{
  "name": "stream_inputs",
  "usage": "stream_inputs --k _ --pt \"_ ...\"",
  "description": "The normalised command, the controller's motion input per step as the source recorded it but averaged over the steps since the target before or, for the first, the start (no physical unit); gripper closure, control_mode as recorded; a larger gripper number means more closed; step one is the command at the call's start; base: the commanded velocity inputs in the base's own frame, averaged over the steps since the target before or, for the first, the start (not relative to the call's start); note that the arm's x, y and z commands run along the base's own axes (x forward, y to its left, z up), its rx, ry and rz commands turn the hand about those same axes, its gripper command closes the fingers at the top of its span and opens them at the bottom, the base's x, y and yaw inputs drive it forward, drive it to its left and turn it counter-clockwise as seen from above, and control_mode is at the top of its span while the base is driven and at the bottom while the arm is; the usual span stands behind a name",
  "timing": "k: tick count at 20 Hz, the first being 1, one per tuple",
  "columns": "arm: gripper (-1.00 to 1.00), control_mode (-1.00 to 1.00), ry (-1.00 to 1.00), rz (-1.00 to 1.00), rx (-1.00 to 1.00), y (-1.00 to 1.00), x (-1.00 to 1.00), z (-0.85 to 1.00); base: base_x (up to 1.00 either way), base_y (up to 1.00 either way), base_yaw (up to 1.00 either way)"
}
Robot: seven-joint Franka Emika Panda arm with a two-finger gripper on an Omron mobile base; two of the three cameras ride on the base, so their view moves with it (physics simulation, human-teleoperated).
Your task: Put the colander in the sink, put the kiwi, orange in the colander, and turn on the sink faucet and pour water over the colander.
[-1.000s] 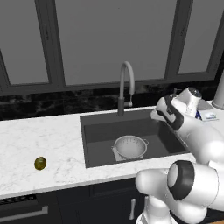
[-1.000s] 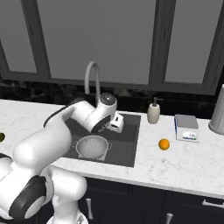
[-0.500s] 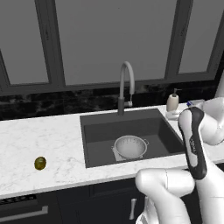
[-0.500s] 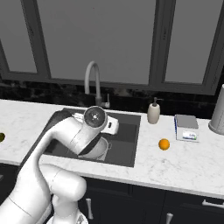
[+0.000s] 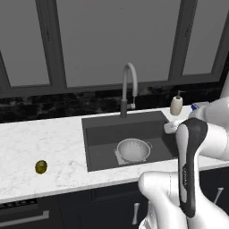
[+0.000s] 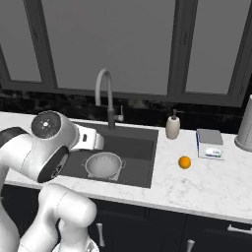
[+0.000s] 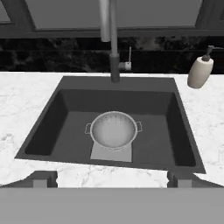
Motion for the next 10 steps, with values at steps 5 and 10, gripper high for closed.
stream_inputs --k 5,10 --pt "-1.0 -1.0 0.09 0.0 -0.27 0.89 -0.94 0.07 0.0 0.0 0.0" --pt "-1.0 -1.0 -0.02 0.06 -0.04 0.99 -0.27 -0.24 0.0 0.0 0.0"
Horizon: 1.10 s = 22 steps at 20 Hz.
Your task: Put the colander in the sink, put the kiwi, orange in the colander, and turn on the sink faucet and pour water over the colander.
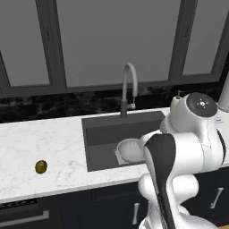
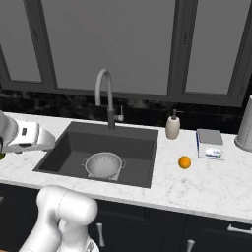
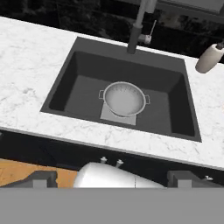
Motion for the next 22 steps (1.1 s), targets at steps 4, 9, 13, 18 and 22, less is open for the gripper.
stream_inputs --k 4,9,13,18,22 --pt "-1.0 -1.0 0.01 0.32 0.0 1.0 0.0 -0.41 0.0 0.0 0.0" --pt "-1.0 -1.0 0.21 0.31 -0.04 0.98 0.04 -0.31 0.0 0.0 0.0" --pt "-1.0 -1.0 0.24 0.17 -0.05 1.0 0.24 -0.33 0.0 0.0 0.0" --pt "-1.0 -1.0 0.1 0.02 -0.05 1.0 0.5 -0.38 0.0 0.0 0.0" --pt "-1.0 -1.0 0.01 -0.01 -0.03 0.81 0.49 -0.48 0.0 0.0 0.0"
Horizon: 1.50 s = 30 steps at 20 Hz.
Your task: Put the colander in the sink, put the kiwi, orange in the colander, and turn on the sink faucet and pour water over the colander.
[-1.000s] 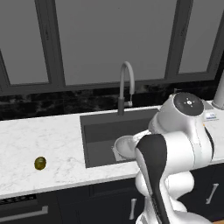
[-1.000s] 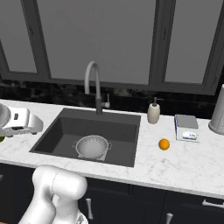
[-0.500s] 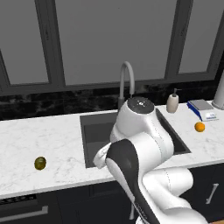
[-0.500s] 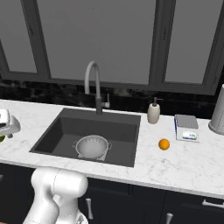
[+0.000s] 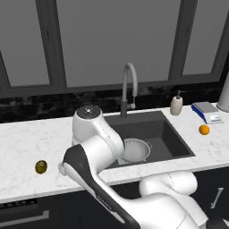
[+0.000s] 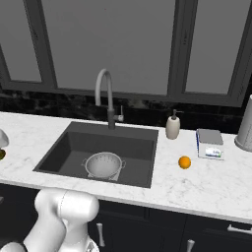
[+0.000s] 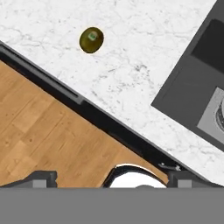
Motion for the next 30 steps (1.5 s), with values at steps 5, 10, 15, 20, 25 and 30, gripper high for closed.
stream_inputs --k 5,10,15,20,25,30 --pt "-1.0 -1.0 0.14 -0.02 -0.01 0.51 0.55 -0.44 0.0 0.0 0.0" --pt "-1.0 -1.0 0.1 -0.07 0.0 0.59 0.44 -0.25 0.0 0.0 0.0" --pt "-1.0 -1.0 0.0 -0.25 -0.01 0.65 0.29 -0.27 0.0 0.0 0.0" --pt "-1.0 -1.0 0.1 -0.19 0.0 0.25 0.42 -0.24 0.0 0.0 0.0" --pt "-1.0 -1.0 0.1 -0.16 0.0 0.16 0.52 -0.27 0.0 0.0 0.0" --pt "-1.0 -1.0 0.01 -0.17 0.0 0.37 0.36 -0.25 0.0 0.0 0.0"
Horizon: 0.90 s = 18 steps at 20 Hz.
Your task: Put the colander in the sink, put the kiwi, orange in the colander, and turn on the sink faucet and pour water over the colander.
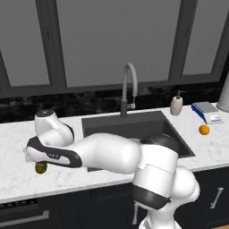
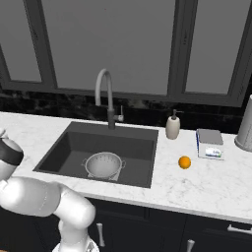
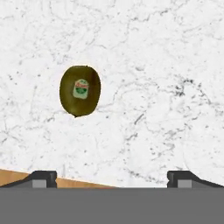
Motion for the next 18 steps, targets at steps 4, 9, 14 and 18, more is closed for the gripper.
stream_inputs --k 4,9,14,18 --pt "-1.0 -1.0 0.0 -0.18 -0.02 0.41 0.26 -0.2 0.0 0.0 0.0" --pt "-1.0 -1.0 0.0 -0.16 -0.01 0.25 0.24 -0.28 0.0 0.0 0.0" --pt "-1.0 -1.0 0.03 -0.11 -0.01 0.1 0.37 -0.39 0.0 0.0 0.0" --pt "-1.0 -1.0 0.0 -0.06 0.0 0.06 0.14 -0.34 0.0 0.0 0.0"
